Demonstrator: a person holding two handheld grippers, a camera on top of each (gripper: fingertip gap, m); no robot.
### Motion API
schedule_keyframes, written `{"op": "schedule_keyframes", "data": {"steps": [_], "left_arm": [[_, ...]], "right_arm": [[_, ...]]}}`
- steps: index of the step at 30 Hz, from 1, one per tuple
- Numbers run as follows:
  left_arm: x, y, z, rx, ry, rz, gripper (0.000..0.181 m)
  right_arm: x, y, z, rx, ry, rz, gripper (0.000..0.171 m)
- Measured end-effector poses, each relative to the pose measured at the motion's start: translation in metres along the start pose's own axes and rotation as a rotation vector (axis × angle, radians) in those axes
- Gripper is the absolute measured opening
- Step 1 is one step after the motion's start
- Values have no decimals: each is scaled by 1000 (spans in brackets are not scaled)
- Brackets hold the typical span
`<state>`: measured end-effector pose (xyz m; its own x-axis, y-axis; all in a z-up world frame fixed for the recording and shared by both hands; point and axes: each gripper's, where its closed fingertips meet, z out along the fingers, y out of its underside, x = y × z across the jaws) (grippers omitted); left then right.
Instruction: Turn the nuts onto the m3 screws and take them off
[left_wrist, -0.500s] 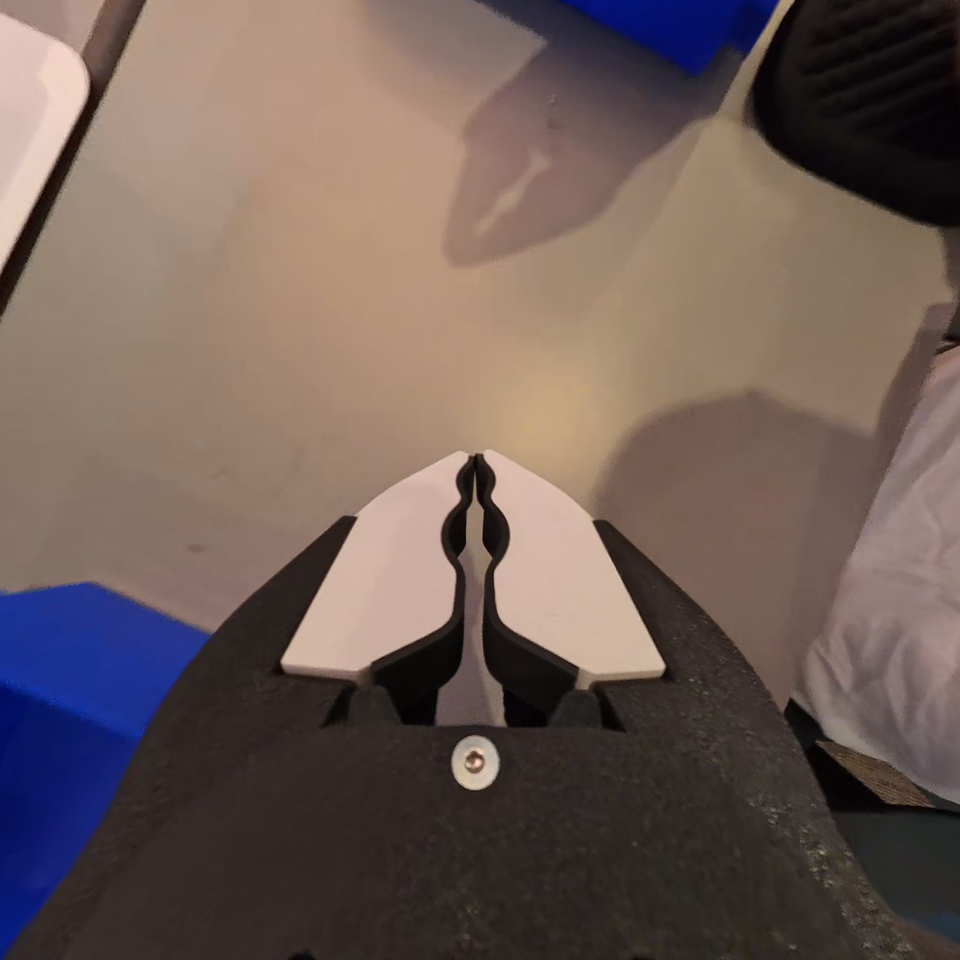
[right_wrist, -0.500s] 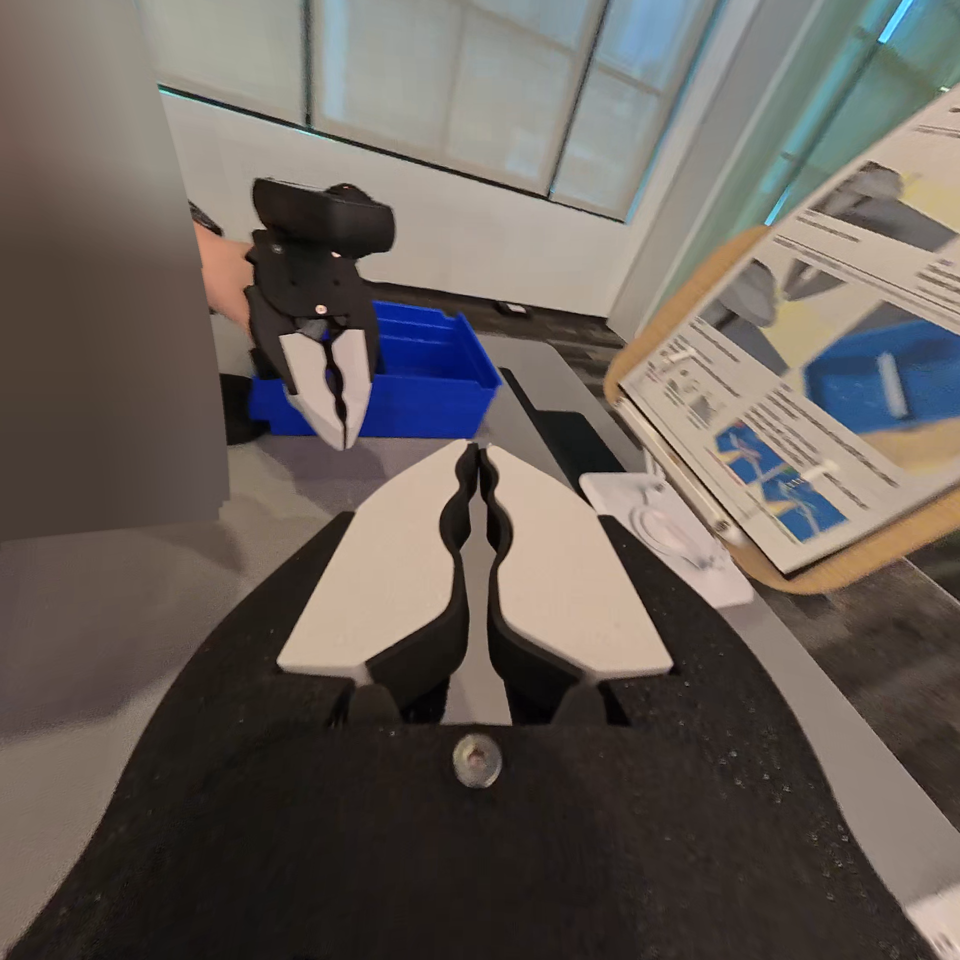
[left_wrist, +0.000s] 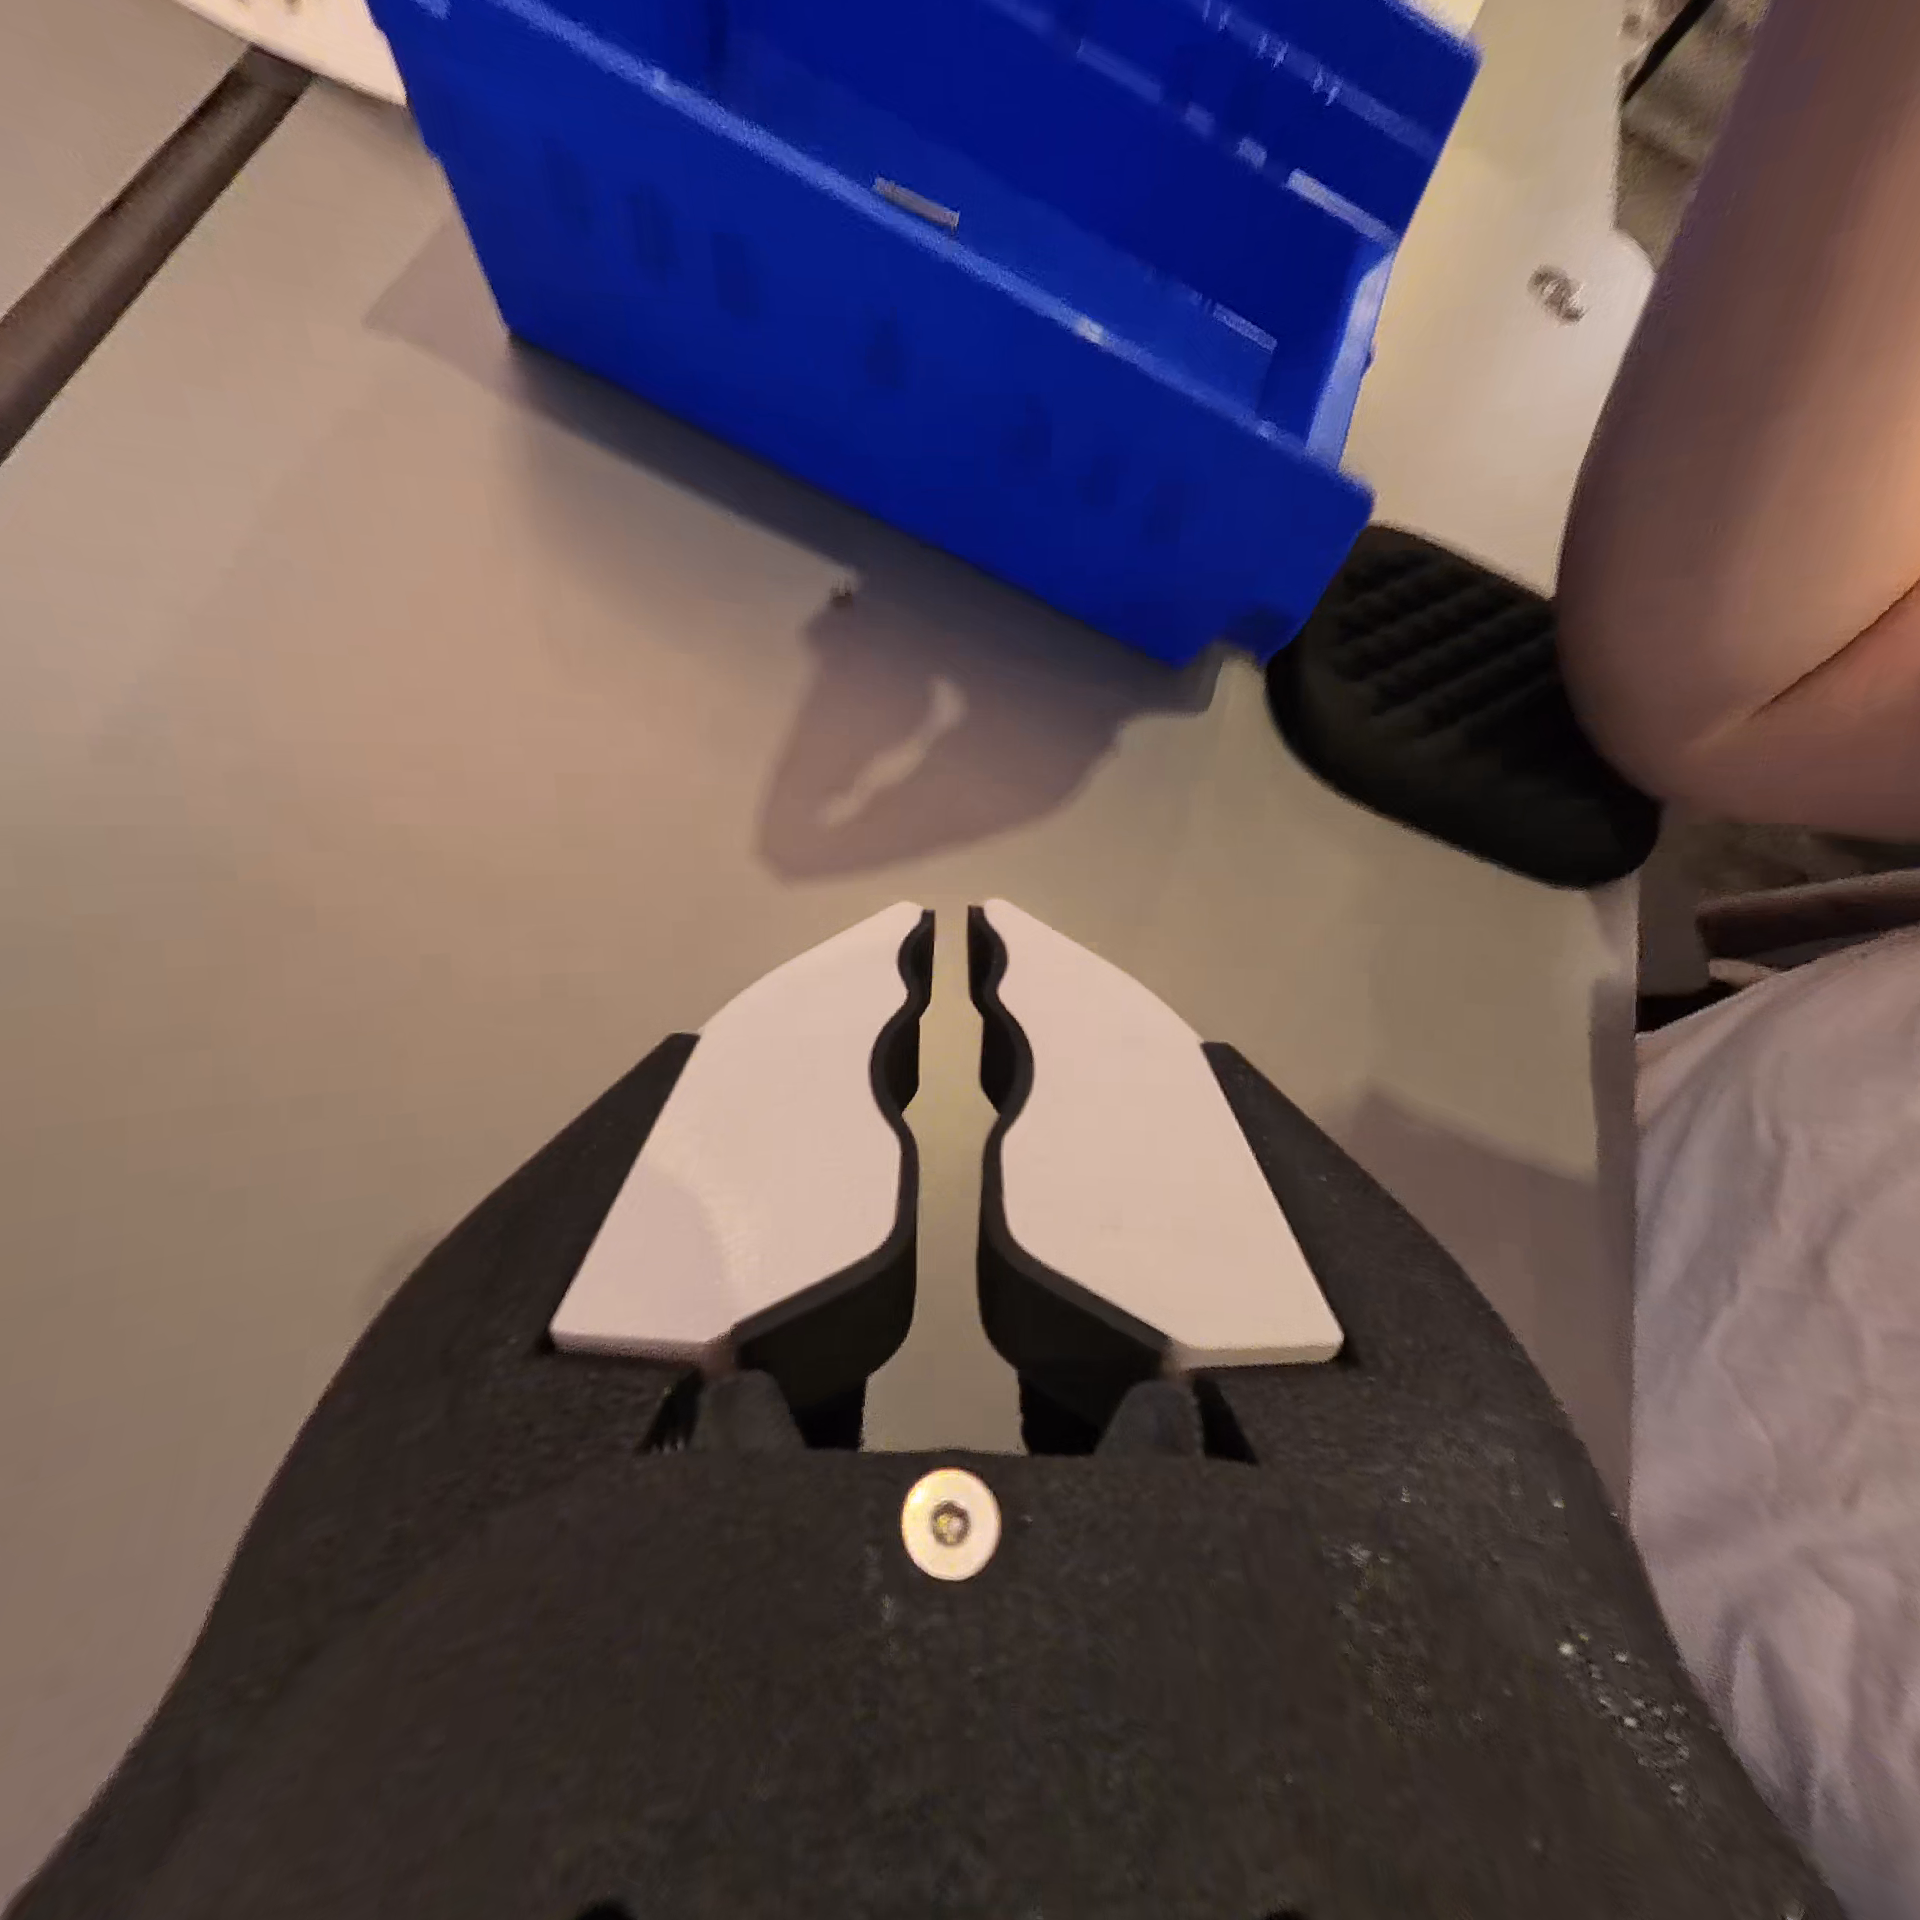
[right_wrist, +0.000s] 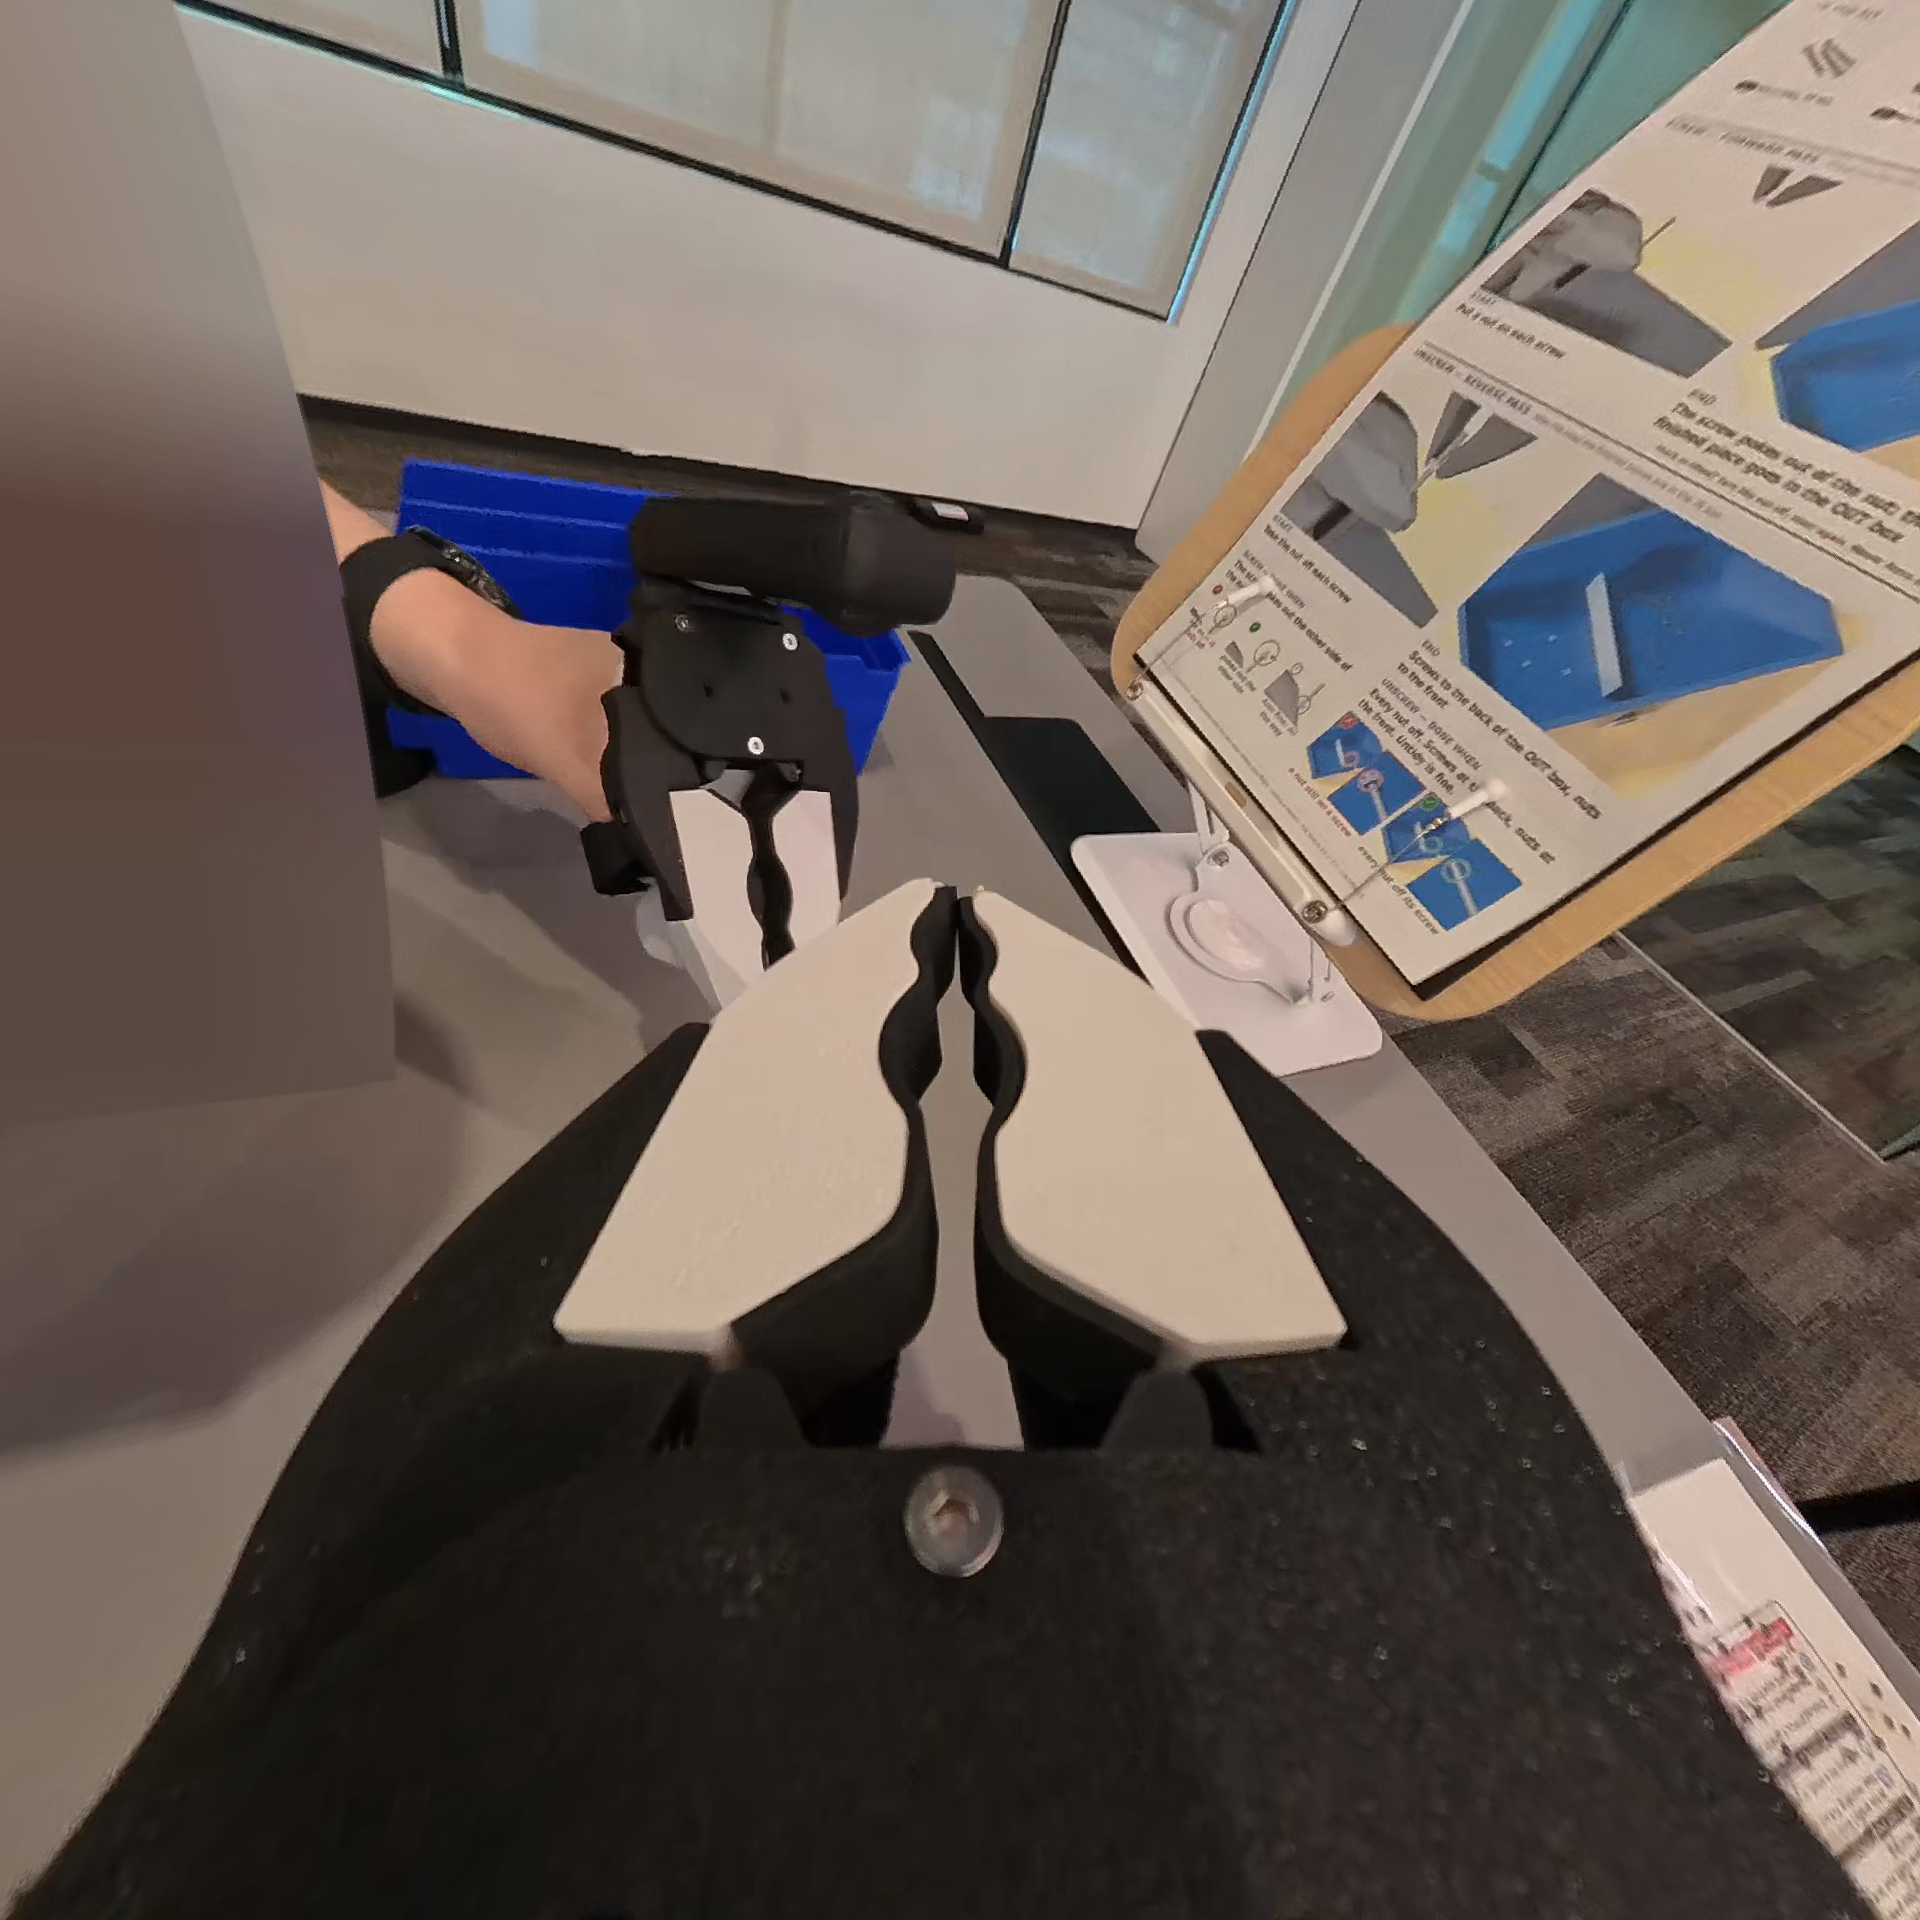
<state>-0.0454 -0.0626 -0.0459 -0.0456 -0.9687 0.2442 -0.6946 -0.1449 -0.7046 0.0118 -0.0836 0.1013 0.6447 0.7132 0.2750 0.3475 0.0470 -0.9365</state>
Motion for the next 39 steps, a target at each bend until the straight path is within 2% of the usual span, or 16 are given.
{"op": "schedule_keyframes", "data": {"steps": [4,7,11,14,16,21,34,36,39], "left_arm": [[-5,-24,15,86,-34,55,15],[-18,-25,43,16,-81,92,27],[-26,-29,90,-53,-72,96,14],[-29,-43,115,-28,-94,130,0],[-32,-46,131,-41,-98,132,0],[-46,-29,166,-179,-143,169,0],[-50,-30,183,-220,-159,210,0],[-53,-33,180,-195,-190,224,0],[-46,-38,177,-153,-154,196,0]], "right_arm": [[7,5,-4,-24,37,-23,0],[6,-1,-10,4,33,-27,0],[7,1,-14,-11,46,-48,0],[8,7,-15,-43,53,-84,0],[10,7,-18,-37,54,-87,0],[12,2,-23,4,50,-67,0],[12,2,-22,15,31,-64,0],[12,2,-21,14,32,-66,0],[12,3,-21,12,31,-68,0]]}}
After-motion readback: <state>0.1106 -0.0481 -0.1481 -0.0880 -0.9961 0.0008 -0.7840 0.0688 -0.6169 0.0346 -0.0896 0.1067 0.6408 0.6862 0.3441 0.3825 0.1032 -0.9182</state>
